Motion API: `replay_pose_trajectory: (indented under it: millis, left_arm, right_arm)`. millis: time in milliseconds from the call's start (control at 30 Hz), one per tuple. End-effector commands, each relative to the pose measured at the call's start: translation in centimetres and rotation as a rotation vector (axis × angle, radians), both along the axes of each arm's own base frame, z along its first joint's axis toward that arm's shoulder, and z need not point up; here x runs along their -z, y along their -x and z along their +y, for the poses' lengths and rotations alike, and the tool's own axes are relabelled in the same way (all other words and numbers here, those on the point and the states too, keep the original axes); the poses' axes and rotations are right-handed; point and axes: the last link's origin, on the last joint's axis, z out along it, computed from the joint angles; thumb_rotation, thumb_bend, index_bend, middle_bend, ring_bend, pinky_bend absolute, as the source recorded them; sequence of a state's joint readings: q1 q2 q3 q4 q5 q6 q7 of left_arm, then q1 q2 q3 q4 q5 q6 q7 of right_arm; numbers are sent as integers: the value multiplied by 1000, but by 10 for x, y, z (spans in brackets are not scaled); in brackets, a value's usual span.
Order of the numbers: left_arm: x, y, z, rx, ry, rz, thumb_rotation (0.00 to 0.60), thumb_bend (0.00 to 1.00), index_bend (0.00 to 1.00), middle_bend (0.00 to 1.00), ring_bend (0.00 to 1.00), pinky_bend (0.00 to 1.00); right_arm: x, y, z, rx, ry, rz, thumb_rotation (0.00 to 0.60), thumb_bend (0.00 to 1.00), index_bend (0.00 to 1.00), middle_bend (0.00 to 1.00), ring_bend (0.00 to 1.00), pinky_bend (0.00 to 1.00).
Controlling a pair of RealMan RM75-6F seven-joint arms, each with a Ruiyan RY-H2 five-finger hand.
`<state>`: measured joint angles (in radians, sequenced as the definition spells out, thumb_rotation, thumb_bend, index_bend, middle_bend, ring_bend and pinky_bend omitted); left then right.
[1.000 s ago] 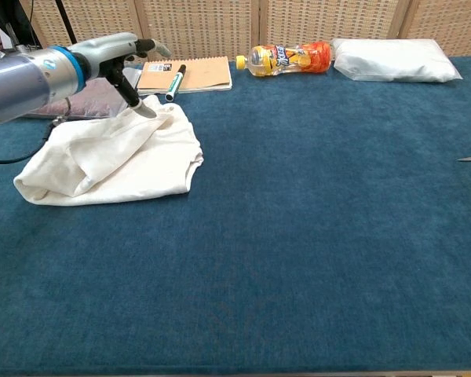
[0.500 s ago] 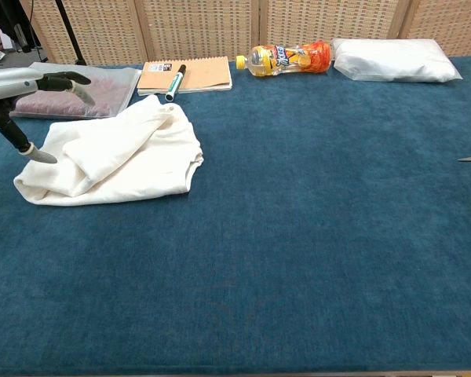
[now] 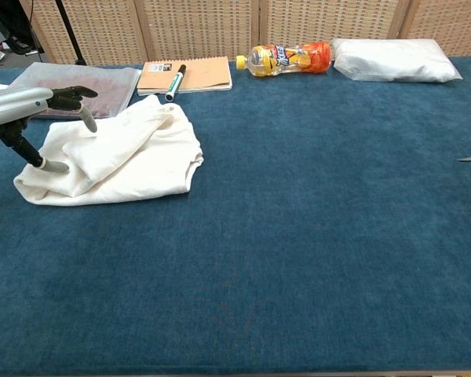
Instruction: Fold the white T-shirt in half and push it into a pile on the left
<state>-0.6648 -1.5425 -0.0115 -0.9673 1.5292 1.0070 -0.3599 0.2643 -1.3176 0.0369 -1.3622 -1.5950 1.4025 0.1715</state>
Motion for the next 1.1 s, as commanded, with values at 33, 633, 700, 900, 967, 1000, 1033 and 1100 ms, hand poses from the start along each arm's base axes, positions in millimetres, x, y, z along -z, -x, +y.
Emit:
replay_pose_trajectory:
  millis: [33,633,700,900,967,1000,1033,1100]
  left_arm:
    - [5,1,0,3,8,12,600,230,376,0,0,0]
    - [14,-12,9,72,-79,-19,600,589,683,0,0,0]
    - [11,-19,9,124,-102,-32,600,593,705,0,0,0]
    - [13,-48,8,341,-173,76,600,591,714,0,0,0]
    - [18,-53,8,387,-178,121,600,589,715,0,0,0]
    - [23,-58,7,427,-175,156,600,585,716,0,0,0]
    - [27,-60,6,450,-173,175,600,582,716,0,0,0]
    - [34,-64,3,486,-168,206,600,573,716,0,0,0]
  right_arm:
    - [0,0,0,2,1,0,600,0,0,0,0,0]
    - [-2,2,-1,7,4,-3,600,0,0,0,0,0]
    - [-1,1,-1,7,4,-2,600,0,0,0,0,0]
    - [-1,1,0,6,-1,1,600,0,0,0,0,0]
    - [0,1,1,5,-2,4,600,0,0,0,0,0]
    - [0,0,1,4,-4,6,600,0,0,0,0,0]
    - [1,0,1,4,-5,7,600,0,0,0,0,0]
    - [1,0,1,5,-6,7,600,0,0,0,0,0]
